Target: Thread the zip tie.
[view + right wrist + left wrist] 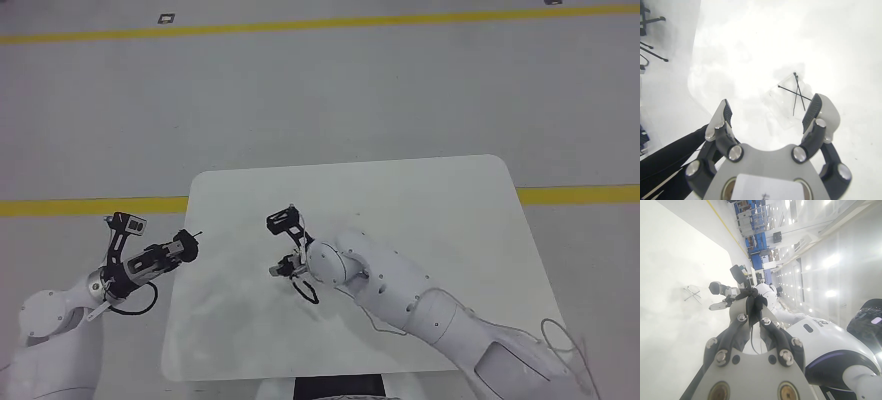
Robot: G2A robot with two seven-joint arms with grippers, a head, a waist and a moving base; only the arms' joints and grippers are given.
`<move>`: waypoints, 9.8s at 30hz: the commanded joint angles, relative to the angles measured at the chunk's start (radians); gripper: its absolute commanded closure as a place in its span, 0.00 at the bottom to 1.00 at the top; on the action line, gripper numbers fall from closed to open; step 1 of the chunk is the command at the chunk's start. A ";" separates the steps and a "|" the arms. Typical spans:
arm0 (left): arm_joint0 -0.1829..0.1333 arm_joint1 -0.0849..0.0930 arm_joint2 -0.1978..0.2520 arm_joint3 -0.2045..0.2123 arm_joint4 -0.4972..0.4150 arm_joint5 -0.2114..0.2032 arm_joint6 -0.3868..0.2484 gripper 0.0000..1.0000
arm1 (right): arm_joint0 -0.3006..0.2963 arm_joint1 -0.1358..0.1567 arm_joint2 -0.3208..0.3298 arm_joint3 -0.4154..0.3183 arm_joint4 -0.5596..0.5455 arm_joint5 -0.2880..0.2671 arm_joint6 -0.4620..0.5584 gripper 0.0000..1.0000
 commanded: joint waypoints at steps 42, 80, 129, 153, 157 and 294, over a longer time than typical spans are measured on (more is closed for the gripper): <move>0.000 0.000 0.000 0.000 0.000 0.000 0.000 1.00 | 0.177 -0.136 -0.087 0.319 0.077 -0.051 0.127 0.64; 0.000 0.000 0.000 0.000 0.000 0.000 0.000 1.00 | 0.174 -0.197 -0.090 0.478 0.025 -0.067 0.159 0.80; 0.000 0.000 0.000 0.000 0.000 0.000 0.000 1.00 | 0.167 -0.256 -0.054 0.566 -0.082 -0.005 0.147 0.81; 0.000 0.000 0.000 0.000 0.000 0.000 0.000 1.00 | 0.157 -0.276 -0.036 0.587 -0.126 -0.002 0.150 1.00; 0.000 0.000 0.000 0.000 0.000 0.000 0.000 1.00 | 0.155 -0.278 -0.033 0.584 -0.138 0.005 0.152 1.00; 0.039 -0.059 0.107 -0.108 0.102 0.000 0.335 1.00 | -0.256 -0.130 0.253 -0.034 0.245 -0.531 -1.002 1.00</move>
